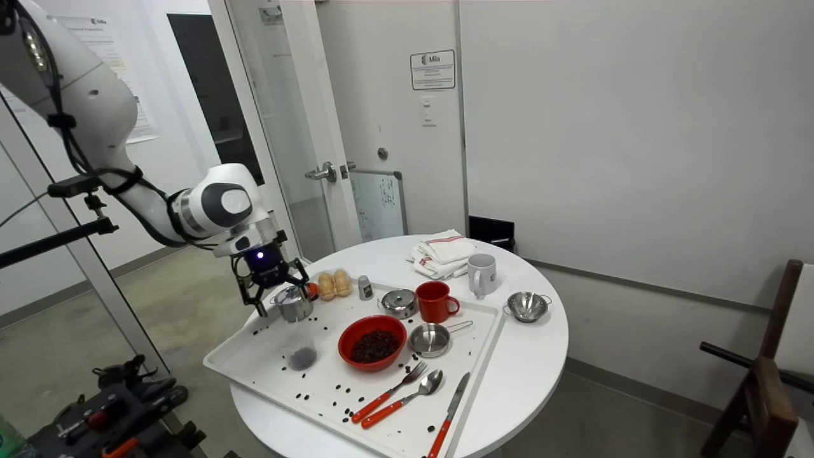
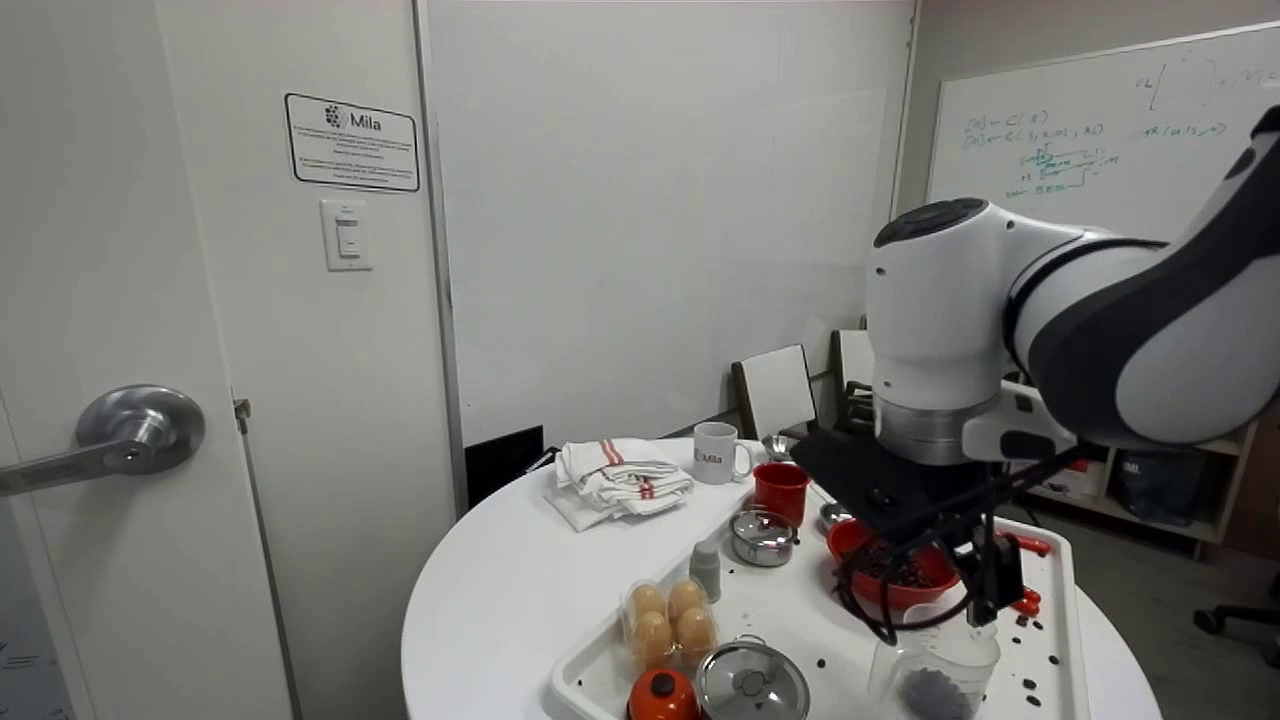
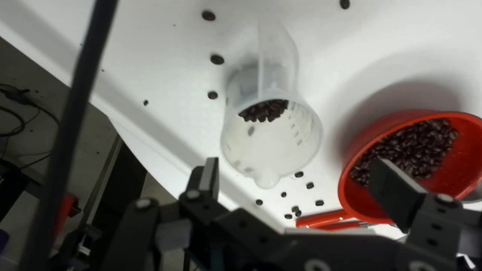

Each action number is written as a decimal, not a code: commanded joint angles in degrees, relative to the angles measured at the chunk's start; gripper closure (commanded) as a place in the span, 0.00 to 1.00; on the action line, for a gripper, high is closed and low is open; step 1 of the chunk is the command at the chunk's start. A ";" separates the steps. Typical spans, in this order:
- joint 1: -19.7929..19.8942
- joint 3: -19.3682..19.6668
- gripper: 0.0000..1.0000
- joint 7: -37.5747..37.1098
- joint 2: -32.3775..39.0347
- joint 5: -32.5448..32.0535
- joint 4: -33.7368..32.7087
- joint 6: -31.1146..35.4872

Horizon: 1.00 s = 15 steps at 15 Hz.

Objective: Pour the contents of the clear jug into the red bowl

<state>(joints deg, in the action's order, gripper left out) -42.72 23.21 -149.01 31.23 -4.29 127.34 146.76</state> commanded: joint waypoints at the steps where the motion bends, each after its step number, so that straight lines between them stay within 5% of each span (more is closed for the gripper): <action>1: -4.79 -0.22 0.00 -0.01 5.63 4.62 -3.03 0.61; 7: -7.75 -0.64 0.00 -0.04 9.78 4.79 -5.83 -0.15; 15: -4.94 -1.59 0.00 -0.03 15.26 3.81 -13.58 -3.24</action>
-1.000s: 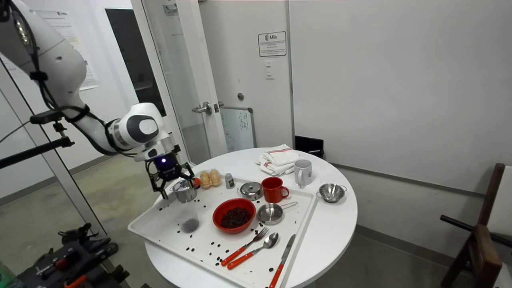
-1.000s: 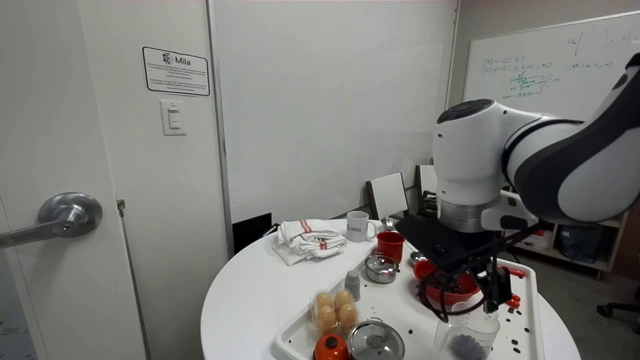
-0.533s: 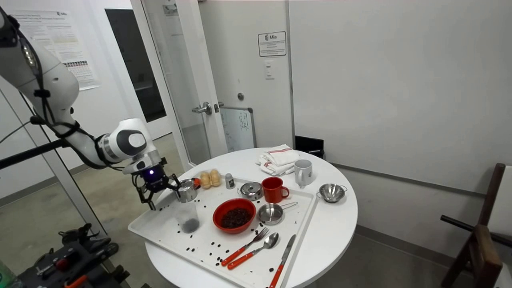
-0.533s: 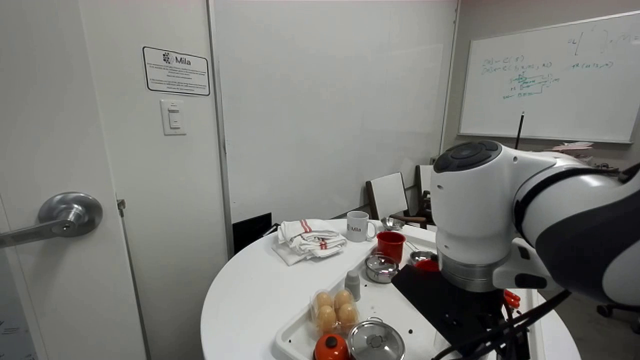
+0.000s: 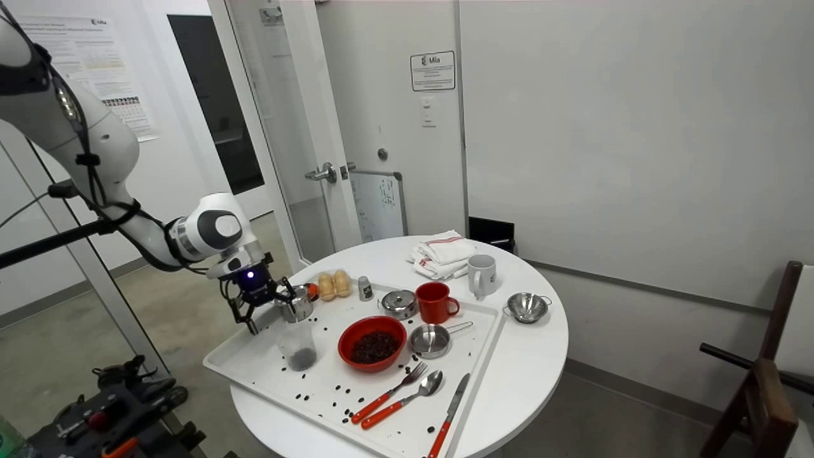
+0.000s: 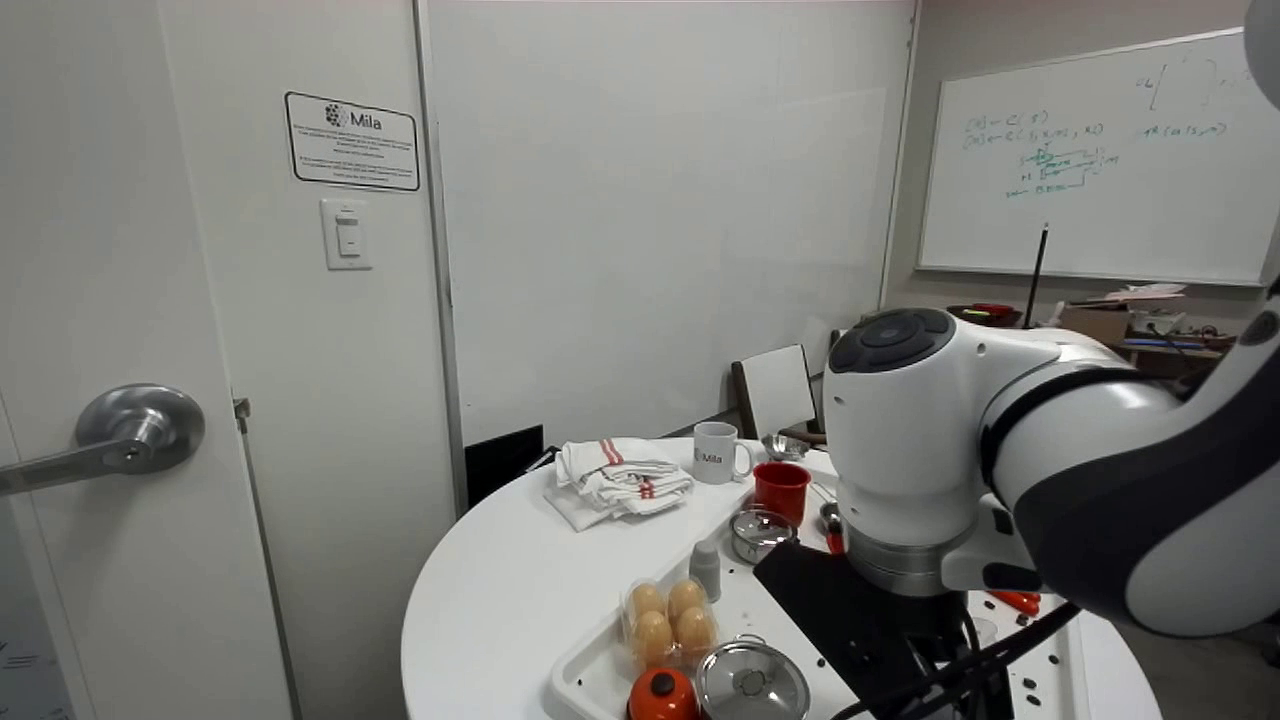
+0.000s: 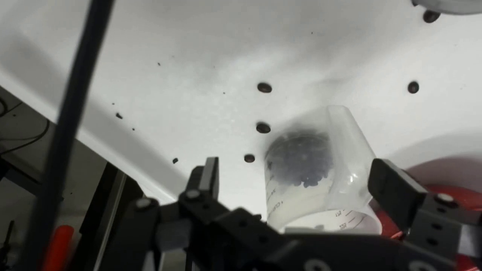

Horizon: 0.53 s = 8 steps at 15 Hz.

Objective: Pour the contents of the clear jug into the red bowl

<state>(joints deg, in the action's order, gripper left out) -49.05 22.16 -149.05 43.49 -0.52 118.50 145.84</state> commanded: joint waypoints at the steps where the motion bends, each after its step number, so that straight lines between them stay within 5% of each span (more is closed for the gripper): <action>1: 2.61 -1.17 0.00 0.00 3.26 -0.61 -5.70 -3.01; 8: 9.45 -2.86 0.00 0.03 2.86 -1.61 -10.94 -5.69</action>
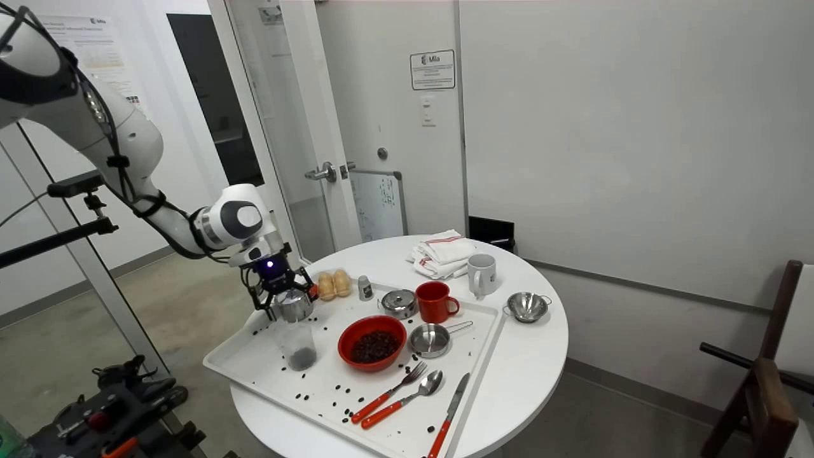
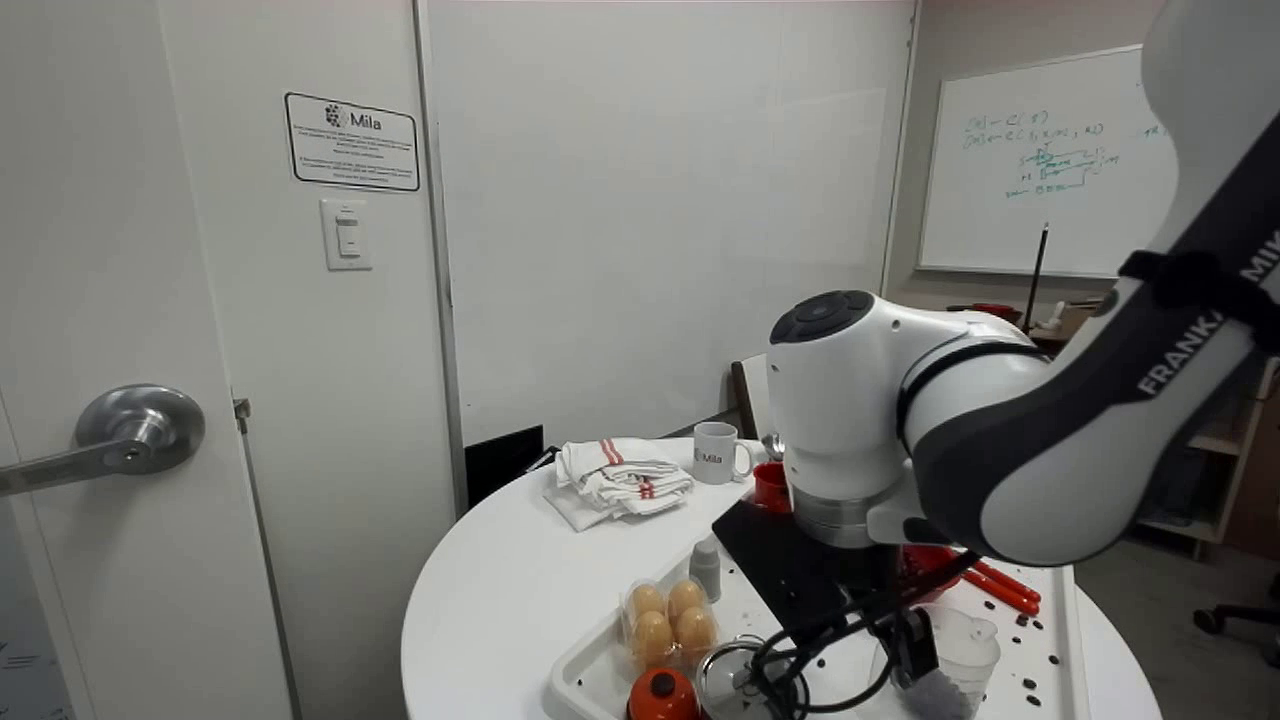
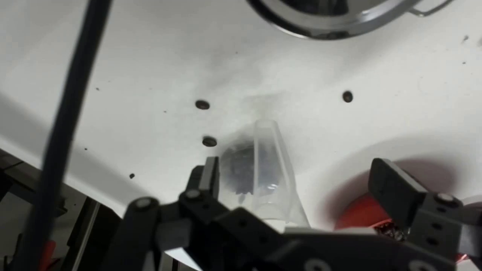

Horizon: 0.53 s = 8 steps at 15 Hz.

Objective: Pour the contents of the clear jug into the red bowl

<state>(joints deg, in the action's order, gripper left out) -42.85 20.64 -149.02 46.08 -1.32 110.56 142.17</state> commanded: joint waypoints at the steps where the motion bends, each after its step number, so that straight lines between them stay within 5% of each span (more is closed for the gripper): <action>1: 4.30 -2.01 0.00 0.00 0.15 -0.74 -3.58 -2.62; 8: 12.35 -9.33 0.00 0.04 -0.34 -2.51 -6.73 -7.84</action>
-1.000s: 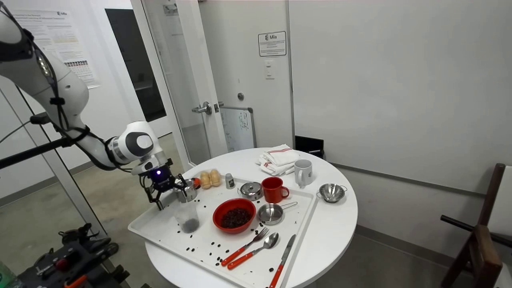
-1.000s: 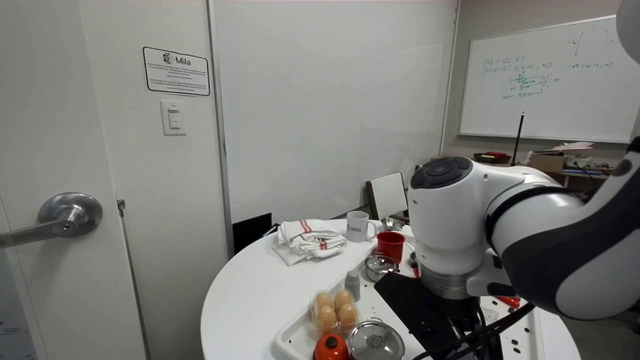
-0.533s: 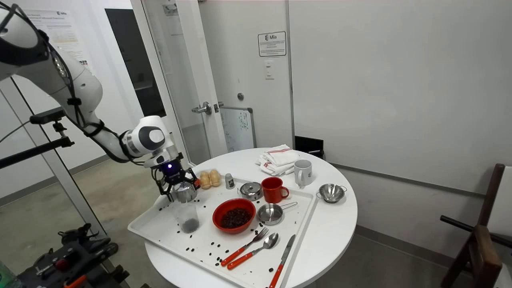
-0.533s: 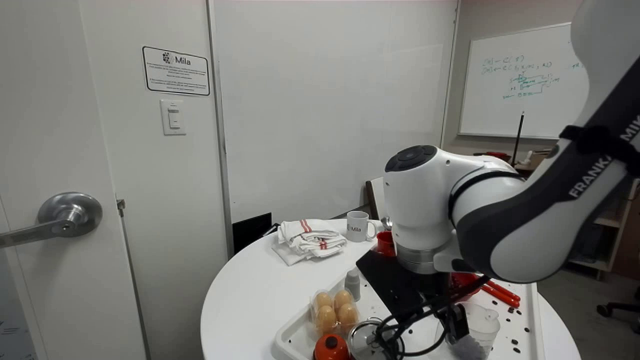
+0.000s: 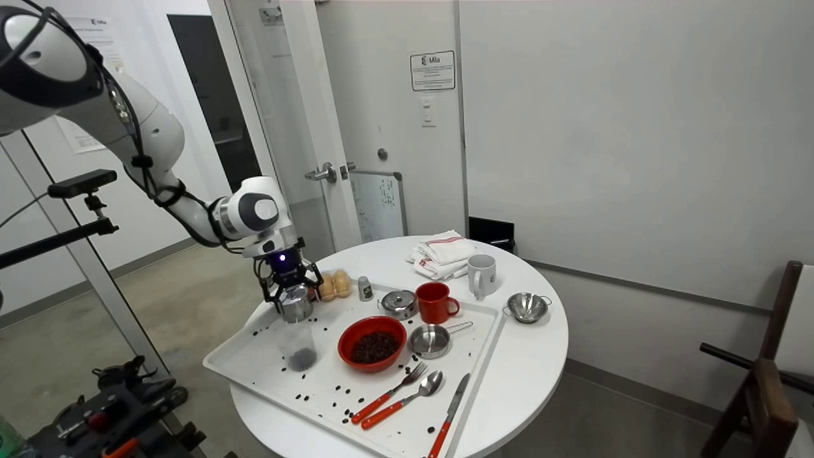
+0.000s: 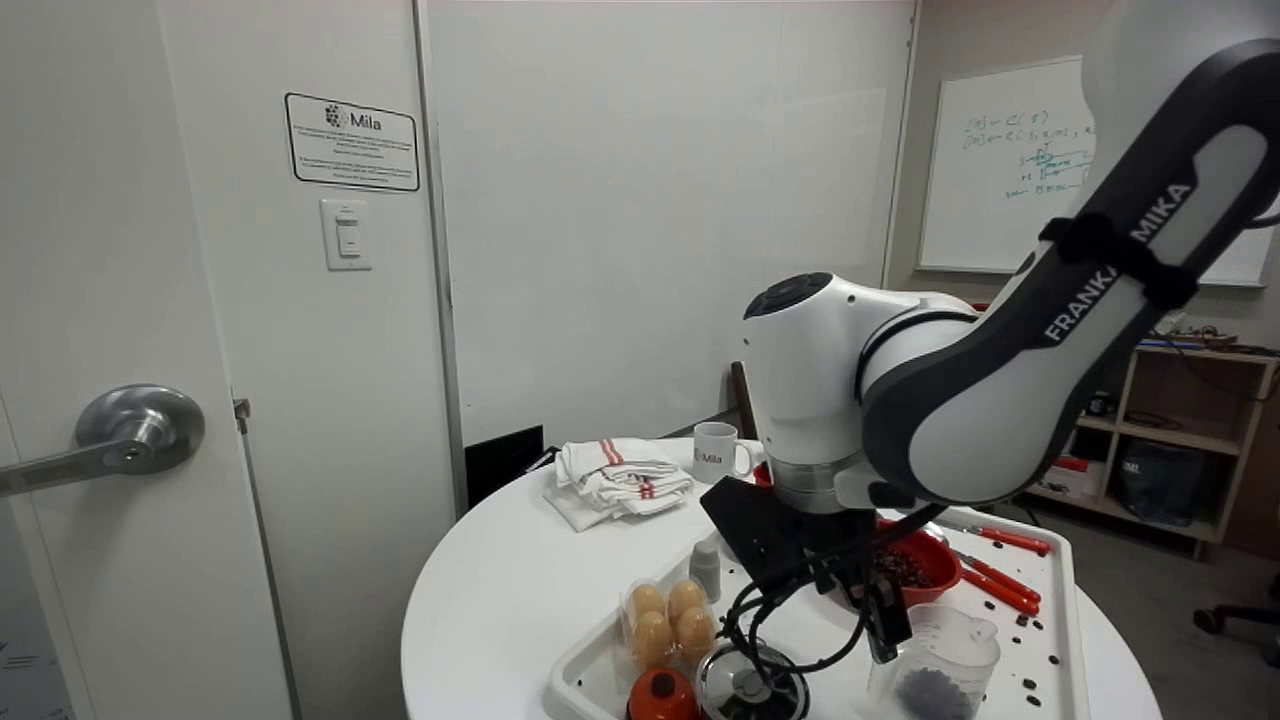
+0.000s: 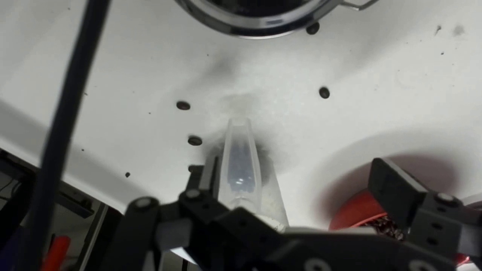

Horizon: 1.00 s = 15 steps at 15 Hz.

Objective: Pour the contents of the clear jug into the red bowl

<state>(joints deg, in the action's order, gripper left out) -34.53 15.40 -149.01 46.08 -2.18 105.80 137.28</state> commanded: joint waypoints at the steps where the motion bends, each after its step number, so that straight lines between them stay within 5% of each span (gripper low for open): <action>1: 5.06 -5.23 0.00 0.00 -0.30 -1.64 -2.32 -3.46; 9: 9.26 -9.75 0.00 0.00 0.00 -0.23 -3.70 -4.09; 15: 6.24 -6.24 0.00 -0.02 0.35 3.85 -4.32 -6.61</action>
<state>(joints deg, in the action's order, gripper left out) -26.56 7.11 -149.04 46.08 -1.08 102.92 133.61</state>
